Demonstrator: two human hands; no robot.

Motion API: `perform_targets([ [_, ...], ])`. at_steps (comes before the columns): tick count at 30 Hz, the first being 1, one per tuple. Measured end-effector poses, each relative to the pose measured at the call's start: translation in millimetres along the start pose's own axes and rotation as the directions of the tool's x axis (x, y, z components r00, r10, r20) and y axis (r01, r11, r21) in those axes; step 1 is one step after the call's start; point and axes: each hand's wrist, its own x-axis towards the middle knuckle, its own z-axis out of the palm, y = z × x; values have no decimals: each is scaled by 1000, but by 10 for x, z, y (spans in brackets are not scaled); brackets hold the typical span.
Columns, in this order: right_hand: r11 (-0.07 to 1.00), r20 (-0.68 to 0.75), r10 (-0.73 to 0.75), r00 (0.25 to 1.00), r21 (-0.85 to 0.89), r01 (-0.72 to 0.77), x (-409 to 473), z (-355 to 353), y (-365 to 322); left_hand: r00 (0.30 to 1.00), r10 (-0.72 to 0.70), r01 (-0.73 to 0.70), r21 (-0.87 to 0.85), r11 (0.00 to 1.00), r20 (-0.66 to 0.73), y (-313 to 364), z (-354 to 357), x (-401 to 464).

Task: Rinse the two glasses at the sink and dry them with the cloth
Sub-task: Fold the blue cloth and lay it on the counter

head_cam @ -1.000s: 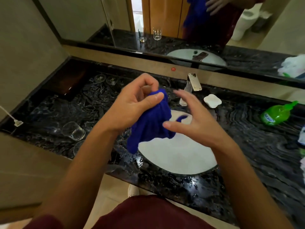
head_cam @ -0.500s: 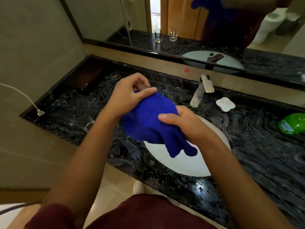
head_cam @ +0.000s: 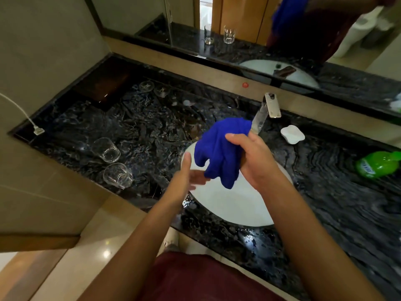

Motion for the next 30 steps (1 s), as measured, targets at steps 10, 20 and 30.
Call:
perform_targets([
  [10,986,-259,-4,966,-163,-40,108,-44,289,905,348,-419,-362,833,-245,362,-387,41],
  [20,697,-288,-390,875,-713,76,484,127,608,853,459,-386,293,875,-248,702,-1520,448],
  [30,843,-445,-275,852,-538,-10,1320,894,1028,854,511,-432,412,802,-100,1035,-2627,1422],
])
